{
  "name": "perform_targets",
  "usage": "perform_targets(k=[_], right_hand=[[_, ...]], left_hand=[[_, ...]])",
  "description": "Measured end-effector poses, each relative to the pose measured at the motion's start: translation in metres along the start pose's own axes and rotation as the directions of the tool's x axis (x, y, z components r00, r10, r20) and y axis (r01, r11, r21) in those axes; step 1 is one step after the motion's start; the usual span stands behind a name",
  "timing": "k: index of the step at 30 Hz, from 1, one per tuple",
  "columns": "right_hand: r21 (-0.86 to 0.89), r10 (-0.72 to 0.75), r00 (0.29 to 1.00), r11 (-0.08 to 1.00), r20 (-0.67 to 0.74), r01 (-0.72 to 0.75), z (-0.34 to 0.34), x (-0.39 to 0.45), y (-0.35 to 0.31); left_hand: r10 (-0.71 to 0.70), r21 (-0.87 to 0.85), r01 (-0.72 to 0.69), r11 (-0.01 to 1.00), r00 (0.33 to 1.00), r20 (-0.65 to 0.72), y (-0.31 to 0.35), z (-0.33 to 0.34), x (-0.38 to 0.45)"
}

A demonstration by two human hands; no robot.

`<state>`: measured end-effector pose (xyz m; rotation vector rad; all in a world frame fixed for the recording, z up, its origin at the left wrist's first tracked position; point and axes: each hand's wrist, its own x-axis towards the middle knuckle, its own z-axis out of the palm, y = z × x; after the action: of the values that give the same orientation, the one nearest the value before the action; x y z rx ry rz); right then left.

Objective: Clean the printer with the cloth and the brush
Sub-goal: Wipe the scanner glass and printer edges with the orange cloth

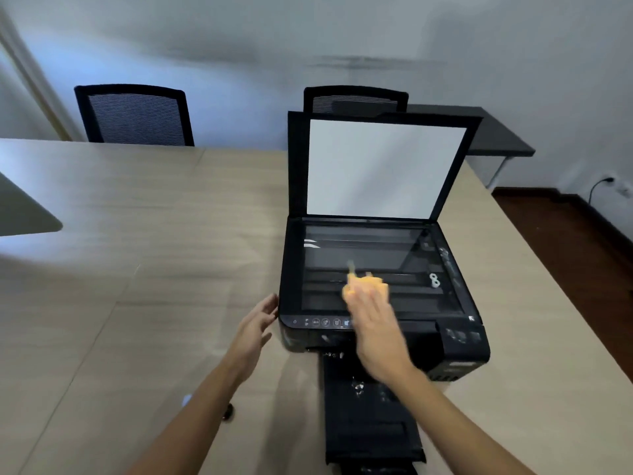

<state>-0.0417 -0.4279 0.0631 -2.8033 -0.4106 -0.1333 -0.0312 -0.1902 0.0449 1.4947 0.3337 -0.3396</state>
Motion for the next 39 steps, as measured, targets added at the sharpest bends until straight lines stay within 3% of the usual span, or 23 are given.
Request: perform_targets(k=[3, 5, 7, 9, 12, 13, 15, 17, 20, 23, 25, 26, 28, 30, 31, 35, 39], right_hand=[[0.059, -0.199, 0.977, 0.979, 0.079, 0.194, 0.009, 0.006, -0.044], [0.074, -0.243, 0.966, 0.969, 0.093, 0.237, 0.001, 0.002, -0.025], [0.053, -0.163, 0.983, 0.986, 0.088, 0.159, -0.007, -0.012, 0.013], [-0.016, 0.010, 0.999, 1.000, 0.043, -0.009, -0.015, -0.028, 0.059], [-0.035, 0.249, 0.967, 0.967, -0.061, -0.252, -0.025, -0.036, 0.081], [-0.040, 0.262, 0.963, 0.964, -0.065, -0.265, -0.024, -0.036, 0.076], [-0.043, 0.136, 0.986, 0.989, -0.100, -0.141, -0.014, -0.039, 0.067], [0.118, 0.037, 0.991, 0.993, -0.127, -0.022, -0.025, -0.041, 0.073], [0.414, 0.213, 0.962, 0.901, -0.170, -0.127, -0.071, -0.036, 0.107], [0.418, 0.355, 0.846, 0.891, -0.398, -0.177, -0.112, -0.009, 0.141], [0.387, 0.350, 0.802, 0.908, -0.484, -0.162, -0.126, 0.019, 0.163], [0.361, 0.332, 0.831, 0.916, -0.447, -0.172, -0.126, 0.034, 0.173], [0.224, 0.308, 0.938, 0.936, -0.157, -0.270, -0.109, 0.063, 0.193], [0.040, 0.345, 0.923, 0.933, 0.171, -0.357, -0.081, 0.083, 0.207], [-0.006, 0.342, 0.915, 0.937, 0.213, -0.349, -0.070, 0.093, 0.210], [0.000, 0.318, 0.940, 0.947, 0.127, -0.320, -0.059, 0.121, 0.215], [-0.023, 0.278, 0.950, 0.960, 0.146, -0.277, -0.060, 0.068, 0.205]], left_hand=[[-0.076, -0.164, 0.051, 0.985, 0.985, -0.153, 0.011, 0.015, 0.009], [-0.088, -0.191, 0.047, 0.980, 0.974, -0.207, 0.023, 0.029, 0.013], [-0.107, -0.172, 0.065, 0.983, 0.961, -0.253, 0.033, 0.039, 0.019], [-0.125, -0.143, 0.087, 0.986, 0.953, -0.277, 0.039, 0.046, 0.029], [-0.135, -0.086, 0.112, 0.990, 0.926, -0.352, 0.035, 0.050, 0.041], [-0.139, -0.065, 0.124, 0.990, 0.914, -0.381, 0.033, 0.051, 0.042], [-0.135, -0.037, 0.132, 0.991, 0.891, -0.433, 0.033, 0.055, 0.040], [-0.094, 0.003, 0.107, 0.994, 0.885, -0.456, 0.037, 0.059, 0.036], [-0.064, 0.034, 0.093, 0.995, 0.866, -0.496, 0.032, 0.059, 0.042], [-0.042, 0.081, 0.098, 0.992, 0.854, -0.519, 0.024, 0.058, 0.050], [-0.037, 0.092, 0.102, 0.991, 0.846, -0.532, 0.024, 0.058, 0.049], [-0.039, 0.090, 0.103, 0.991, 0.844, -0.535, 0.025, 0.059, 0.048], [-0.048, 0.095, 0.116, 0.989, 0.842, -0.537, 0.023, 0.058, 0.049], [-0.062, 0.092, 0.131, 0.987, 0.842, -0.536, 0.019, 0.056, 0.050], [-0.070, 0.088, 0.139, 0.986, 0.839, -0.540, 0.018, 0.055, 0.051], [-0.032, 0.123, 0.127, 0.984, 0.812, -0.582, 0.034, 0.065, 0.041], [-0.002, 0.123, 0.090, 0.988, 0.815, -0.580, 0.033, 0.068, 0.039]])
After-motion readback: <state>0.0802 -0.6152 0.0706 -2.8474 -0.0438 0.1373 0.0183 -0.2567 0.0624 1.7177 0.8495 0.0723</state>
